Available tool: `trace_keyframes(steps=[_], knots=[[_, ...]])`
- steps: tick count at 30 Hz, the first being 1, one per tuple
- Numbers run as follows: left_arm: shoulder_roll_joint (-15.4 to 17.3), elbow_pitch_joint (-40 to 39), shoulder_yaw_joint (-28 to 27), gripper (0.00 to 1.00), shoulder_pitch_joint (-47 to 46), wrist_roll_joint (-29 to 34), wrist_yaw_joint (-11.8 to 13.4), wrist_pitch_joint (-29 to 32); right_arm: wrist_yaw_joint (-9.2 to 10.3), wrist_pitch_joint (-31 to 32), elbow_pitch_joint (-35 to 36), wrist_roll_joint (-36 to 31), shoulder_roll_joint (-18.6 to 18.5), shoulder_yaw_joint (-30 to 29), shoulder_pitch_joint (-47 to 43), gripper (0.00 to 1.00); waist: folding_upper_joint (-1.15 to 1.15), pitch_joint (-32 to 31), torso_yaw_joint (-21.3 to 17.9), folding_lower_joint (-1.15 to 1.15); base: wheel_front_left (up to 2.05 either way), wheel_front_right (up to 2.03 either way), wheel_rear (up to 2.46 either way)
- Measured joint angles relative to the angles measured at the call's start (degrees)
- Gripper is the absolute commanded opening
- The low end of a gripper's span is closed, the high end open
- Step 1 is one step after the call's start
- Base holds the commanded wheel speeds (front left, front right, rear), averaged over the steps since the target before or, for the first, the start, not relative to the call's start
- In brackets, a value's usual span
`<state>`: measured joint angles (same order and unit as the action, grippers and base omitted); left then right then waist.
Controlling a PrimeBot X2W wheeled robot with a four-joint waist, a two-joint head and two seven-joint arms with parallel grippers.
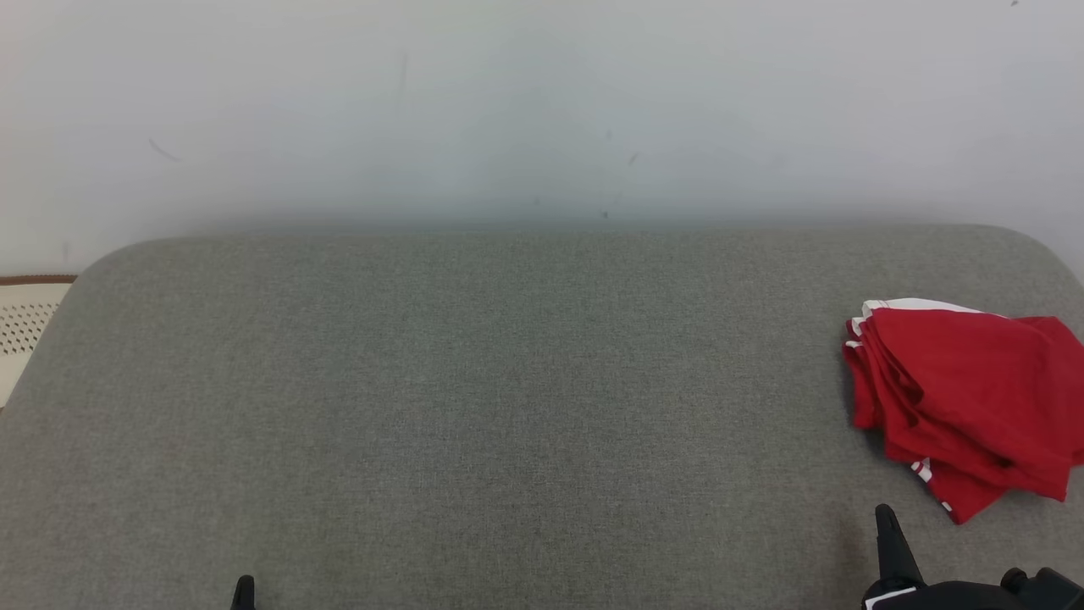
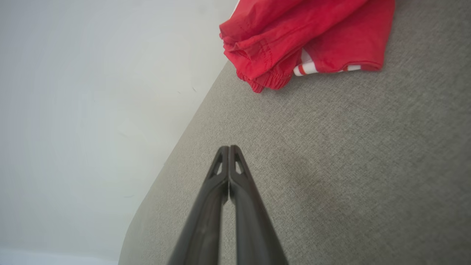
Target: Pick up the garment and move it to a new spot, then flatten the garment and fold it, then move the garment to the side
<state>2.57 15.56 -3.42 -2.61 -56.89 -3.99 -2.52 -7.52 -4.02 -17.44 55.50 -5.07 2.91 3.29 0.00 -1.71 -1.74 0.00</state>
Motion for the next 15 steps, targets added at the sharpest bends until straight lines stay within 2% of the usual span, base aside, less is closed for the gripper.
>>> trace_keyframes(steps=[15], knots=[[0.0, -0.7, -0.7, 0.0, -0.9, -8.7, -0.9, 2.3, 0.0, 2.1, 1.1, 9.5, 0.1, -1.8, 0.8, 0.0, 0.0, 0.4, 0.3, 0.0, 0.0, 0.0, 0.0]])
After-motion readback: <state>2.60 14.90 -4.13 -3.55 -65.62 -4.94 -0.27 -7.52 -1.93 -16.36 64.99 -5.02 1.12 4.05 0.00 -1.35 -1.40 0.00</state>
